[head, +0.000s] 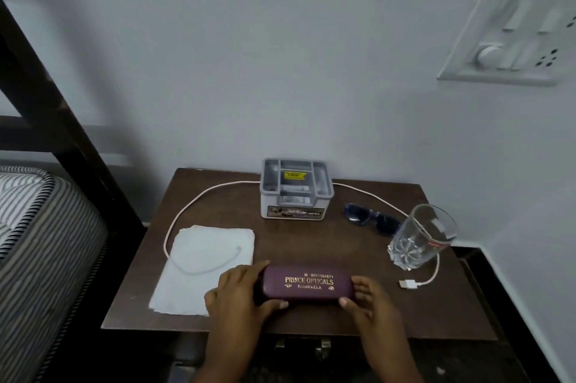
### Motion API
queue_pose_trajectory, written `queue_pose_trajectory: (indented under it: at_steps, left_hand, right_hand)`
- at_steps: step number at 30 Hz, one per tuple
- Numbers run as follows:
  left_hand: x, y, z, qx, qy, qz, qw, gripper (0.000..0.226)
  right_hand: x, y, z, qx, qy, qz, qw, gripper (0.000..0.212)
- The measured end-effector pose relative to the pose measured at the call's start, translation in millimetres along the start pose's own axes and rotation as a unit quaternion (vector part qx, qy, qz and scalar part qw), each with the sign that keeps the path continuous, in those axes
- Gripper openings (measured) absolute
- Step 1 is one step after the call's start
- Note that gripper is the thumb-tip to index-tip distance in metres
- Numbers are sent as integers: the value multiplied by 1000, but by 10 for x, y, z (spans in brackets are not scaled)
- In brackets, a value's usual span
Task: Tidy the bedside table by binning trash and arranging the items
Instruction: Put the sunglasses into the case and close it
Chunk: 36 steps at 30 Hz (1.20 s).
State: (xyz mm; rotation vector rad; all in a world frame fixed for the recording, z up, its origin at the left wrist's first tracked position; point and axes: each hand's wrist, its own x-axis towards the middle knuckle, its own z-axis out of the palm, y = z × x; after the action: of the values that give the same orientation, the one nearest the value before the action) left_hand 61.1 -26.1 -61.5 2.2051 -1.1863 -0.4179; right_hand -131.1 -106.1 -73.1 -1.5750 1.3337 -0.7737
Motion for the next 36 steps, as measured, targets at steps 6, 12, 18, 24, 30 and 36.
queue_pose_trajectory:
  at_steps: [6,12,18,24,30,36]
  left_hand:
    - [-3,-89,60,16,16,21,1000,72]
    - [56,-122,46,33,-12,83,996,79]
    - [109,-189,76,13,-19,75,997,71]
    - [119,-207,68,-4,-26,85,996,78]
    - [120,-164,45,10,-16,92,996,76]
    - [158,-144,-8,-4,-42,72,996,83]
  right_hand:
    - [-36,72,-31,-91,4,-67,994,40]
    - [61,-95,-10,-378,-77,-279,880,70]
    - [207,-50,145,-493,-26,-435,752,50]
    - [153,-63,334,-596,-13,-416,686,42]
    - [219,-167,514,-674,43,-404,616,60]
    - [266,-306,335,-645,-40,-419,638,33]
